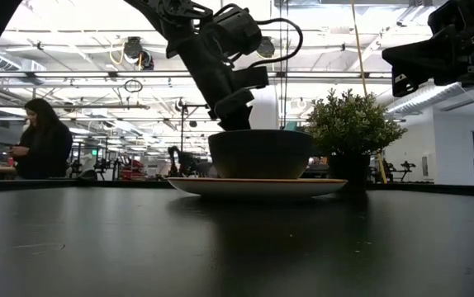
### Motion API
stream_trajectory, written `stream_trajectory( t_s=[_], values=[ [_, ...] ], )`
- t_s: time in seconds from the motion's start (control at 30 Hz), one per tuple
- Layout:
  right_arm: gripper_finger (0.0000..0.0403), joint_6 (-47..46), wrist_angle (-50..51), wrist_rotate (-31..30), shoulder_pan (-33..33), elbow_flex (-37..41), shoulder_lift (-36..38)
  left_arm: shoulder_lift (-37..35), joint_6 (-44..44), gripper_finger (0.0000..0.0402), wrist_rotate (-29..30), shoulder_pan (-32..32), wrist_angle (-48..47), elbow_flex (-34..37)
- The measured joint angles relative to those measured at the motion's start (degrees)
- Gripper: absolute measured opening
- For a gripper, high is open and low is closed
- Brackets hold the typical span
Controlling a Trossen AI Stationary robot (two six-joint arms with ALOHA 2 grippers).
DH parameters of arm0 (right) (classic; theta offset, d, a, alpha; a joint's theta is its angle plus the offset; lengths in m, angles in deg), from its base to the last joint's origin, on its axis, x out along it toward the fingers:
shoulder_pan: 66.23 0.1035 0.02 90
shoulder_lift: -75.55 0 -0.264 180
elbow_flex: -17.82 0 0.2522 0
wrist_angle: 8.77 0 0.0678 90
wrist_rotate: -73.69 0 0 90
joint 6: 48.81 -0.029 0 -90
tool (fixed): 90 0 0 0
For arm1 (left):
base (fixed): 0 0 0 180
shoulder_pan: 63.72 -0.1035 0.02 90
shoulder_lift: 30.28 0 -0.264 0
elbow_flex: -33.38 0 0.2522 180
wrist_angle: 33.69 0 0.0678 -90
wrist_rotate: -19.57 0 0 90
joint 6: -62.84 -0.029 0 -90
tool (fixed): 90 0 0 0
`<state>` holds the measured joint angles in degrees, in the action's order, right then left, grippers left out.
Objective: Set table place
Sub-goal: Adjust the black bowl on the yellow plate, then return to Home Position
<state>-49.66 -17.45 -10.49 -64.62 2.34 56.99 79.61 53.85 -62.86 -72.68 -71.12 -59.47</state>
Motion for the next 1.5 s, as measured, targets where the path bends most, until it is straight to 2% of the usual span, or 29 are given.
stream_trajectory(
  t_s=[0.17, 0.27, 0.37, 0.47, 0.57, 0.67, 0.77, 0.8, 1.07, 1.2, 1.5],
  values=[
    [0.0, 0.0, 0.0, 0.0, -0.01, 0.0, 0.0, 0.0, -0.81, 0.014, 0.31, 0.0, 0.22, -0.02],
    [0.0, 0.0, 0.0, -0.02, 0.0, 0.01, 0.0, -1.02, -2.08, 0.0161, 2.93, 0.2, -2.48, -1.38],
    [0.0, 0.0, 0.0, -0.02, 0.0, 0.0, -0.01, -3.8, -3.24, 0.0179, 5.7, 0.84, -4.98, -3.7],
    [0.0, 0.0, 0.04, -0.02, 0.0, 0.0, -0.11, -7.68, -3.39, 0.0187, 5.97, 1.73, -6.47, -4.47],
    [0.0, 0.0, 0.02, -0.01, 0.0, 0.02, -0.23, -12.08, -2.4, 0.0169, 5.04, 2.42, -7.28, -4.32],
    [0.0, 0.04, -0.02, -0.02, 0.0, 0.0, -0.14, -16.85, -2.72, 0.0109, 2.28, 2.58, -5.68, -1.77],
    [0.0, 0.04, -0.83, 0.01, 0.0, 0.0, -0.13, -21.73, -2.9, 0.0026, -0.79, 1.48, -2.11, 3.06],
    [0.0, -0.05, -1.3, -0.02, 0.0, 0.0, -0.13, -23.65, -2.51, 0.0015, -1.7, 0.66, -0.3, 5.29],
    [0.0, -1.36, -3.87, -1.16, 0.0, 0.0, -0.11, -40.1, -0.37, 0.0003, -13.2, -4.33, 22.17, 28.06],
    [0.0, -1.24, -3.89, -5.63, -0.04, 0.01, -0.11, -47.0, 0.19, 0.0002, -15.38, -4.28, 30.78, 37.86],
    [0.0, -0.83, -4.42, -6.06, -0.13, 0.02, -0.11, -58.26, -3.34, 0.0001, -16.45, -1.43, 47.6, 56.22]
  ],
)
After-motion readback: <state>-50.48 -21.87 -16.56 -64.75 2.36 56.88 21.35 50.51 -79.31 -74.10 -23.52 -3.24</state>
